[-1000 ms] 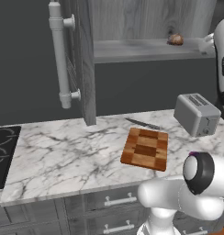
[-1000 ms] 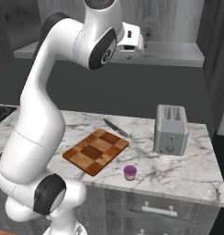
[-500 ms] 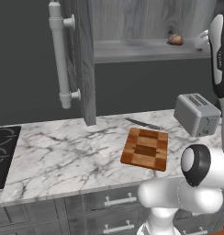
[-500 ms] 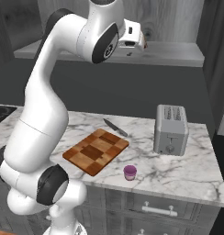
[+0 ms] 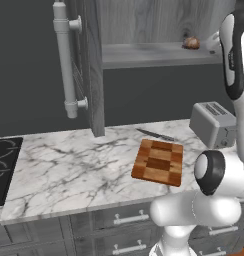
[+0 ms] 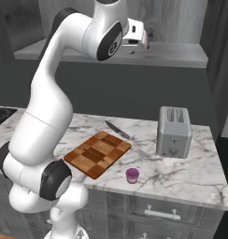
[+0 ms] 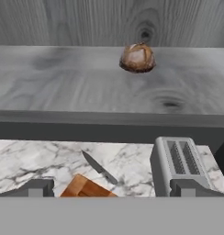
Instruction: Pick the bread, place it on the cutting board, pick the jam, place it on the counter, and close the cabinet.
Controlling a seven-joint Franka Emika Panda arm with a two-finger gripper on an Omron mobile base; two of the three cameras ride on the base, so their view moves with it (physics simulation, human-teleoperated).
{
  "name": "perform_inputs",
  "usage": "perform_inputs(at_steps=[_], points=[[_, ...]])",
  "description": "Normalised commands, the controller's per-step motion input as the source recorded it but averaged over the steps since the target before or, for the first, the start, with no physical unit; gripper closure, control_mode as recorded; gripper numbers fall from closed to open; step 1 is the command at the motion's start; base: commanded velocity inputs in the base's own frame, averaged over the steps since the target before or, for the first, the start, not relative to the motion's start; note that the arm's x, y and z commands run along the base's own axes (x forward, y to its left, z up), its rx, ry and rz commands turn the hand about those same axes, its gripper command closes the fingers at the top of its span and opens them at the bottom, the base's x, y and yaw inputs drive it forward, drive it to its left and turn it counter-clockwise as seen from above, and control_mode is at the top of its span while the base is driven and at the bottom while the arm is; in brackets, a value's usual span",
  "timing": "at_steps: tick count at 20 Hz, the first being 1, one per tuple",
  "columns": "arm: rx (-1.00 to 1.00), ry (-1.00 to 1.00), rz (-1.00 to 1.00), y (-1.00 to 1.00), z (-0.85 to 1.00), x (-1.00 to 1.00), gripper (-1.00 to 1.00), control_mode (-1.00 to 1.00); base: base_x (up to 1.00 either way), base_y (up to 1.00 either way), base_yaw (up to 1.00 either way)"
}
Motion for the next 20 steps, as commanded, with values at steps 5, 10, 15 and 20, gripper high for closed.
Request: perform_inputs(at_steps=[5,10,15,20], points=[[0.0,0.0,0.0,0.0,0.0,0.26,-1.0,-1.0,0.0,0.0,0.0],[0.0,0.0,0.0,0.0,0.0,0.25,-1.0,-1.0,0.0,0.0,0.0],[0.0,0.0,0.0,0.0,0.0,0.25,-1.0,-1.0,0.0,0.0,0.0],[0.0,0.0,0.0,0.0,0.0,0.25,-1.0,-1.0,0.0,0.0,0.0]])
